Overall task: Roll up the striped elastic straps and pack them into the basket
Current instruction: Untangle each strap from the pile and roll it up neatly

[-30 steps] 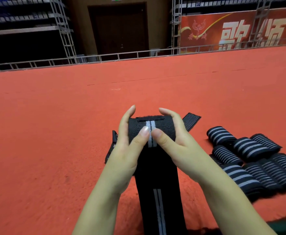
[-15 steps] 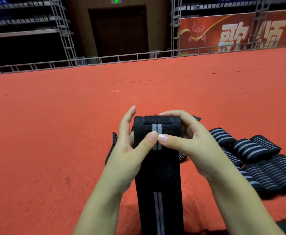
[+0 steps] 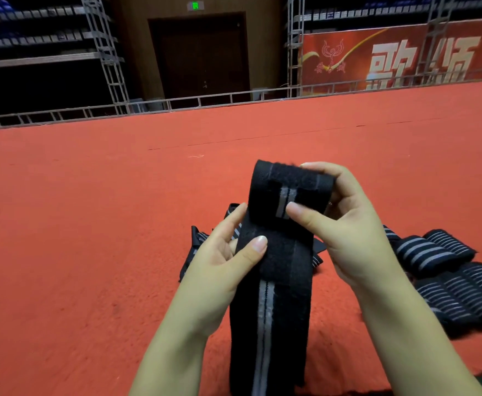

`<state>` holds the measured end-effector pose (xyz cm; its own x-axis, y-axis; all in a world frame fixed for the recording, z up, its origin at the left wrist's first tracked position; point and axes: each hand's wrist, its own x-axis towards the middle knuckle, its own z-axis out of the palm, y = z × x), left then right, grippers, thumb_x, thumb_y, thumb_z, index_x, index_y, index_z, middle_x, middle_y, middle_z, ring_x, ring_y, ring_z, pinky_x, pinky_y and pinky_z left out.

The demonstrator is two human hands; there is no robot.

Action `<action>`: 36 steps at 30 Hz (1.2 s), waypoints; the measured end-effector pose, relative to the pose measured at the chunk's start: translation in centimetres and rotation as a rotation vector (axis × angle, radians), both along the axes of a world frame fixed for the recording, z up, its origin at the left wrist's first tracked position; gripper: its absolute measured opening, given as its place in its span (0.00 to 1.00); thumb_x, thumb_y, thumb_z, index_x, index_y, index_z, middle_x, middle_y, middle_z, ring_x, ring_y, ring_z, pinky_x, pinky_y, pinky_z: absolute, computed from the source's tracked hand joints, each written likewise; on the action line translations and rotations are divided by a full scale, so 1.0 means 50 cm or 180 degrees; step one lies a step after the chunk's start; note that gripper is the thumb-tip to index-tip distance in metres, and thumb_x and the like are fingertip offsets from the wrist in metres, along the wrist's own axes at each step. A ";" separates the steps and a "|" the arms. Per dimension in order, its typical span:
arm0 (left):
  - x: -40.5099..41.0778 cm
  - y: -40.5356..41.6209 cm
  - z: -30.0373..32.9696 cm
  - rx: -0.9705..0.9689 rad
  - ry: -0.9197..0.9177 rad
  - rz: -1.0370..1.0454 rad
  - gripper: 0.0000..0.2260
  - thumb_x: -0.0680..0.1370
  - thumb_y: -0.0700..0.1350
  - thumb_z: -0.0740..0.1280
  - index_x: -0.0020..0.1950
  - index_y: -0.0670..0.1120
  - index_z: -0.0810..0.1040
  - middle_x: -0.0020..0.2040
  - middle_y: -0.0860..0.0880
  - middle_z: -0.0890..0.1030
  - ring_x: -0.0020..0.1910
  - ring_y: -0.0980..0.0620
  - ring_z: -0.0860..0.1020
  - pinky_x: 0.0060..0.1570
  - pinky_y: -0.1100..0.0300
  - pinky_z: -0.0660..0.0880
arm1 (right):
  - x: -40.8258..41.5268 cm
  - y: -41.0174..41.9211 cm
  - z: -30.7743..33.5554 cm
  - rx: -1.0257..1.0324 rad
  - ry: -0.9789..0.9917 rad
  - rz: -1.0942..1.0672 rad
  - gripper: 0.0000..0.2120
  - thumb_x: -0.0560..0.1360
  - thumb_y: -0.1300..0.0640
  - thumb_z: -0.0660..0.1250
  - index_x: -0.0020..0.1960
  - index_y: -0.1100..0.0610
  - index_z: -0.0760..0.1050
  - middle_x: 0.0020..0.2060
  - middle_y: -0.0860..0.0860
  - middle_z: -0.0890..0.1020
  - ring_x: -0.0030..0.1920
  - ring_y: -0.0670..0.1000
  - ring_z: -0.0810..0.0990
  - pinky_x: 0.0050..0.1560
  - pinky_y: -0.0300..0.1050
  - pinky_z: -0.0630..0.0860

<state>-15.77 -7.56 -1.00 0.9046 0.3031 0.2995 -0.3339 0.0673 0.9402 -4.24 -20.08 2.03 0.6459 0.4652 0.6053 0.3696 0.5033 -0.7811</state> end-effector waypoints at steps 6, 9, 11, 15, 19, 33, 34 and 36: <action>0.001 -0.001 0.009 -0.0052 0.0086 -0.0006 0.20 0.74 0.41 0.69 0.67 0.44 0.76 0.61 0.43 0.81 0.60 0.45 0.79 0.54 0.58 0.77 | -0.019 0.007 -0.016 -0.0135 -0.0441 0.0268 0.22 0.67 0.69 0.70 0.52 0.44 0.76 0.53 0.42 0.82 0.57 0.44 0.79 0.58 0.37 0.73; 0.001 -0.012 0.008 -0.0212 -0.0007 0.0056 0.22 0.74 0.51 0.73 0.65 0.45 0.76 0.61 0.44 0.81 0.61 0.46 0.79 0.54 0.58 0.77 | -0.026 0.008 -0.018 -0.0100 -0.0436 0.0539 0.19 0.67 0.72 0.67 0.49 0.51 0.75 0.55 0.44 0.80 0.61 0.45 0.77 0.61 0.38 0.71; 0.001 -0.018 0.008 -0.0397 0.0008 0.0111 0.32 0.68 0.63 0.74 0.66 0.46 0.76 0.62 0.43 0.81 0.62 0.46 0.79 0.56 0.56 0.77 | -0.029 0.010 -0.021 -0.0152 -0.0394 0.0600 0.21 0.64 0.73 0.66 0.46 0.49 0.77 0.55 0.44 0.80 0.62 0.45 0.76 0.61 0.40 0.72; 0.002 -0.033 0.013 -0.0609 0.0143 0.0457 0.44 0.59 0.72 0.73 0.66 0.45 0.75 0.58 0.42 0.82 0.58 0.44 0.81 0.50 0.55 0.80 | -0.034 0.010 -0.023 -0.0494 -0.0790 0.0458 0.25 0.61 0.74 0.60 0.46 0.47 0.77 0.56 0.45 0.78 0.63 0.49 0.74 0.63 0.47 0.70; -0.002 -0.036 0.013 -0.0697 0.0071 0.0597 0.27 0.70 0.62 0.70 0.62 0.45 0.77 0.53 0.42 0.84 0.50 0.45 0.84 0.41 0.57 0.80 | -0.029 -0.005 -0.015 -0.0978 -0.1183 0.0575 0.18 0.67 0.69 0.64 0.48 0.47 0.76 0.59 0.44 0.76 0.67 0.48 0.71 0.64 0.43 0.68; -0.008 -0.037 0.018 0.0495 -0.0266 0.0772 0.34 0.63 0.70 0.71 0.66 0.75 0.64 0.67 0.54 0.77 0.64 0.53 0.77 0.64 0.53 0.72 | -0.054 0.011 -0.032 -0.0877 0.0555 0.0500 0.19 0.71 0.40 0.63 0.61 0.39 0.70 0.58 0.48 0.81 0.59 0.49 0.79 0.65 0.54 0.72; -0.007 -0.038 0.020 0.0578 -0.0230 0.0821 0.34 0.63 0.74 0.68 0.67 0.75 0.63 0.67 0.55 0.76 0.65 0.55 0.76 0.66 0.51 0.71 | -0.054 0.012 -0.034 -0.0906 0.0450 0.0405 0.21 0.69 0.37 0.64 0.61 0.38 0.69 0.59 0.46 0.80 0.60 0.48 0.79 0.66 0.54 0.72; -0.005 -0.036 0.024 0.0648 -0.0185 0.0942 0.30 0.66 0.71 0.66 0.67 0.76 0.62 0.66 0.57 0.77 0.63 0.58 0.77 0.66 0.51 0.71 | -0.053 0.010 -0.036 -0.1039 0.0268 0.0265 0.27 0.65 0.32 0.63 0.62 0.37 0.67 0.56 0.40 0.80 0.59 0.43 0.79 0.63 0.48 0.73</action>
<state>-16.03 -9.34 0.20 0.7663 0.4782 0.4290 -0.3640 -0.2270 0.9033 -6.91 -19.57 0.23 0.6389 0.6787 0.3620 0.2650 0.2476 -0.9319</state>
